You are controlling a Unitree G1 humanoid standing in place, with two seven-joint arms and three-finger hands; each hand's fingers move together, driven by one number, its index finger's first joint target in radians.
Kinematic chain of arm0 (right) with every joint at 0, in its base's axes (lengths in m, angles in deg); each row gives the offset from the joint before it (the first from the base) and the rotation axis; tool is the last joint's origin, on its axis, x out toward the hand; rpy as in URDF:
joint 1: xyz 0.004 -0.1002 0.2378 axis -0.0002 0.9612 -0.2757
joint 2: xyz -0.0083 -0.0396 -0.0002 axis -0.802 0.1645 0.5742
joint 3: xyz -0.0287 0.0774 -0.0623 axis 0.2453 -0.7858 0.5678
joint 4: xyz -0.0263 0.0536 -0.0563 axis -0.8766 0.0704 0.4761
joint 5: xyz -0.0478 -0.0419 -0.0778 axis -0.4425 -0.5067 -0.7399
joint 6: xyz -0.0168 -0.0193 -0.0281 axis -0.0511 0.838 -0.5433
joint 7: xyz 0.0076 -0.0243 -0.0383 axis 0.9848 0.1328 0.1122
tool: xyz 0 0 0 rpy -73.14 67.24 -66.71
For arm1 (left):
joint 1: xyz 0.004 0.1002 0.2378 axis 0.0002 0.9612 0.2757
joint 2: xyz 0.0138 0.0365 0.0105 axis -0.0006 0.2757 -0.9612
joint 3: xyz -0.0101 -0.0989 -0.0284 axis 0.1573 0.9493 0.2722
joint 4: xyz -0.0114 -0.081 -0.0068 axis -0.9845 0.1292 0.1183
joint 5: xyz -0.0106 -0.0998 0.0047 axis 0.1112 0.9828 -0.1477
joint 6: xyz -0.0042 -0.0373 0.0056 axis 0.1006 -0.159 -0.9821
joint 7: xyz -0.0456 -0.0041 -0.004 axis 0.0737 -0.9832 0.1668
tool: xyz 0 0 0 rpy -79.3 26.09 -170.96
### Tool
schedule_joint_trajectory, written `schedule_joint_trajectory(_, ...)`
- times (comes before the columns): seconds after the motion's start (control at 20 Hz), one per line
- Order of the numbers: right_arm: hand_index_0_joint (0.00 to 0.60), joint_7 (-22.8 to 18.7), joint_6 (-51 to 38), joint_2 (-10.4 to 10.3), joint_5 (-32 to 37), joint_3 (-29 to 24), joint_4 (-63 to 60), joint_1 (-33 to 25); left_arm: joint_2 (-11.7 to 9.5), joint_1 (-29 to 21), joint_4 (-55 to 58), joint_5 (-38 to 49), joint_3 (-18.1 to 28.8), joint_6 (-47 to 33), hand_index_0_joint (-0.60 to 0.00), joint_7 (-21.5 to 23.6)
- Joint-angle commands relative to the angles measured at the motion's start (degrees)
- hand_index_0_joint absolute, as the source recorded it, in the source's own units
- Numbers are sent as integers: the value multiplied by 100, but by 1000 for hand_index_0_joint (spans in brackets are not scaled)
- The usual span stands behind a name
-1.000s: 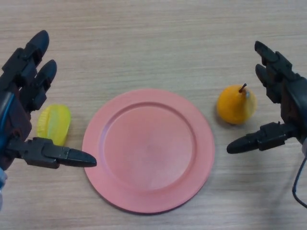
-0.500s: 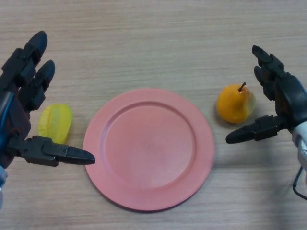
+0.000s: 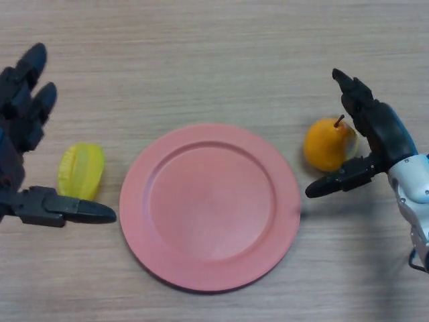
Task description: Pick up the yellow pear and place it on the plate
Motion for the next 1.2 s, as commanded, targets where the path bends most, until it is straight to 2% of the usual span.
schedule_joint_trajectory(0.05, 400, -440, -710, 206, 48, -154, 79, -515, -300, -222, 172, -10, 424, -902, 0, 49)
schedule_joint_trajectory(0.1, 549, -610, -664, 232, -86, -142, -95, -618, -321, -262, 94, 23, 449, -921, 0, 94)
schedule_joint_trajectory(0.15, 600, -758, -680, 269, -196, -136, -182, -679, -344, -280, 47, 44, 465, -943, 0, 115)
schedule_joint_trajectory(0.45, 600, -914, -705, 321, -223, -196, -41, -653, -368, -279, -102, -22, 386, -1104, 0, 141)
schedule_joint_trajectory(0.55, 600, -733, -478, 292, -18, -283, 312, -616, -356, -271, -129, -59, 362, -1157, 0, 153)
schedule_joint_trajectory(0.65, 600, -348, 142, 148, 540, -411, 1072, -431, -348, -255, -157, -95, 330, -1205, 0, 141)
schedule_joint_trajectory(0.75, 600, -323, 740, 29, 742, -281, 2055, -116, -366, -275, -171, -74, 308, -1125, 0, 107)
schedule_joint_trajectory(0.95, 600, -25, 2282, -364, 1111, 126, 4240, 736, -345, -300, -172, -86, 245, -1030, 0, 105)
schedule_joint_trajectory(1.0, 600, -35, 2665, -454, 1065, 299, 4731, 964, -331, -295, -184, -71, 229, -1015, 0, 90)
schedule_joint_trajectory(1.2, 600, -402, 2619, -533, 939, 1007, 5481, 1475, -329, -303, -140, 19, 236, -956, 0, 46)
